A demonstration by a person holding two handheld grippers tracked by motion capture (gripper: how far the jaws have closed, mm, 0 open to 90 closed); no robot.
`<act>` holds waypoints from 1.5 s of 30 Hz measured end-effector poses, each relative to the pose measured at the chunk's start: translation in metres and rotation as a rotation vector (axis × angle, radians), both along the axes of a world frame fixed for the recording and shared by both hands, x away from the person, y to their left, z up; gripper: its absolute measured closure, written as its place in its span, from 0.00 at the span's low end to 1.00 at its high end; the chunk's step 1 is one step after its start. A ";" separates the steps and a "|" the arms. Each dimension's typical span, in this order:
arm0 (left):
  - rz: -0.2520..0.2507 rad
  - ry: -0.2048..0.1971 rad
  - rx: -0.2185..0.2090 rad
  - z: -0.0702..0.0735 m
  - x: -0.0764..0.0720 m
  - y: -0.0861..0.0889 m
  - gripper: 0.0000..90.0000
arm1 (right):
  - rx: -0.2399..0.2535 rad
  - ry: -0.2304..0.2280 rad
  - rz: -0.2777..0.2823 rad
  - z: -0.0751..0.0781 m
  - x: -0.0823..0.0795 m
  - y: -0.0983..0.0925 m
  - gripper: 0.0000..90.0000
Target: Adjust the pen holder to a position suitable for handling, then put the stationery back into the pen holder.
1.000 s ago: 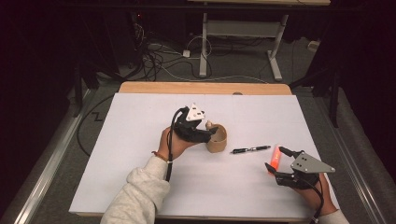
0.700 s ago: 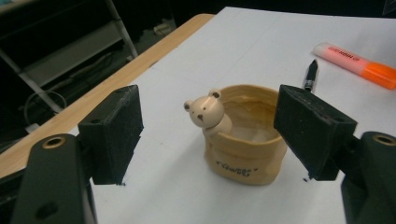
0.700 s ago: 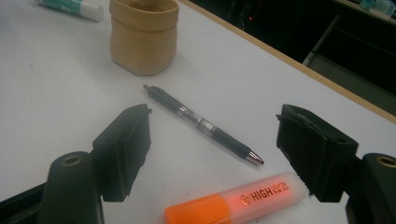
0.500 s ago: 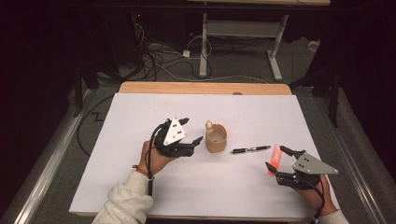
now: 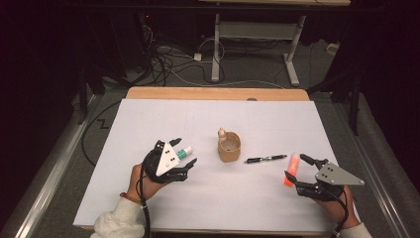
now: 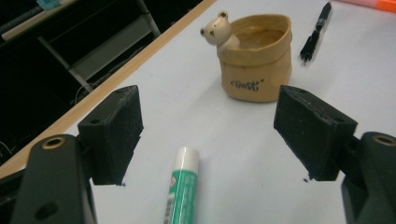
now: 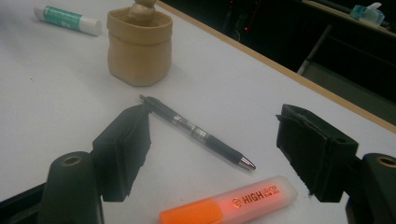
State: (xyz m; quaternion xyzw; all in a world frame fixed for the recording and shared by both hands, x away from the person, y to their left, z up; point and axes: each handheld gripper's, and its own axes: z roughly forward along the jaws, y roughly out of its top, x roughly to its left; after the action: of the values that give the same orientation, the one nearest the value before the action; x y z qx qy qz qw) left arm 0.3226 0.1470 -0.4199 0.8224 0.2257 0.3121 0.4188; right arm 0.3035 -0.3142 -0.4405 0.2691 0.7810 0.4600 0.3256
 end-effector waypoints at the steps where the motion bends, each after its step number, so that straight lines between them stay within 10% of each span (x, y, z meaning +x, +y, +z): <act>1: 0.007 0.002 0.002 -0.002 -0.002 0.002 0.26 | 0.003 0.000 0.000 0.000 0.000 -0.001 0.30; 24: 0.103 0.109 0.051 -0.046 -0.036 0.053 0.17 | -0.020 0.015 0.051 -0.002 0.008 0.018 0.30; 45: 0.114 0.262 0.096 -0.038 -0.019 0.054 0.18 | -0.036 0.043 0.081 -0.006 0.014 0.024 0.29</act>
State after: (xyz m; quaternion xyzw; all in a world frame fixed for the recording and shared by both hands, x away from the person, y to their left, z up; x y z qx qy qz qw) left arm 0.3038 0.2014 -0.4576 0.8611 0.3094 0.2359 0.3274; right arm 0.3177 -0.2903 -0.4465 0.2412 0.8062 0.4528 0.2946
